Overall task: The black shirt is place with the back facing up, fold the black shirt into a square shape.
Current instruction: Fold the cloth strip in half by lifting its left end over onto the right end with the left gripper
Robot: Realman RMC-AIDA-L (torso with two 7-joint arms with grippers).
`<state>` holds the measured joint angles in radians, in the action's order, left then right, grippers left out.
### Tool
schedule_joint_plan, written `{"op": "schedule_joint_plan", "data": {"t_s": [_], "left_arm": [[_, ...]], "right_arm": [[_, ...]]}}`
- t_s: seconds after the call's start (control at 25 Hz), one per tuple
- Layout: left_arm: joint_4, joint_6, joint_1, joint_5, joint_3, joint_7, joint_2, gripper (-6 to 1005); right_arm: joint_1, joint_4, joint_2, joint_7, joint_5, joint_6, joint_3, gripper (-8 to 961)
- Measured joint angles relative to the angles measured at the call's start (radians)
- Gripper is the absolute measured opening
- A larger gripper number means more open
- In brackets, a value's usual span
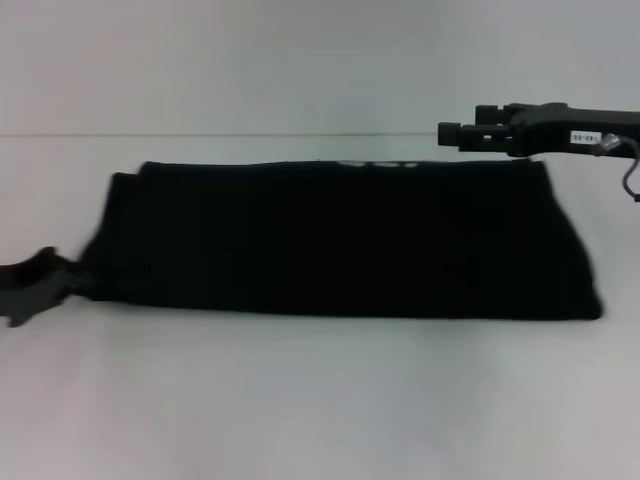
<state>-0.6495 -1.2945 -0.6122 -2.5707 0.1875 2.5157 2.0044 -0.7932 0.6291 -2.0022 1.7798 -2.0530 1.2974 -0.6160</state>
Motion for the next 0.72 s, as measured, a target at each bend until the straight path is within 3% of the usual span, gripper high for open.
{"op": "schedule_joint_plan", "data": {"t_s": [0.24,0.4,0.56,0.72], "left_arm": [[-0.122,-0.050,0.072,0.001,-0.076,-0.019,-0.026,29],[-0.167,-0.148,0.065,0.021,-0.125,-0.033,-0.053,28],[-0.155,-0.302,-0.005,0.158,-0.103,-0.061,-0.077,28],[-0.045,-0.335,-0.131,0.299,0.050,-0.083,-0.067,28]], "right_arm": [[-0.023,-0.003,-0.020,0.001,0.001,-0.037,-0.002,927],[-0.033,-0.003,-0.038,0.003,0.001,-0.067,-0.002,927],[-0.034,0.000,-0.046,0.002,0.003,-0.083,0.000,927],[-0.013,0.003,-0.039,-0.007,0.026,-0.086,0.008,927]]}}
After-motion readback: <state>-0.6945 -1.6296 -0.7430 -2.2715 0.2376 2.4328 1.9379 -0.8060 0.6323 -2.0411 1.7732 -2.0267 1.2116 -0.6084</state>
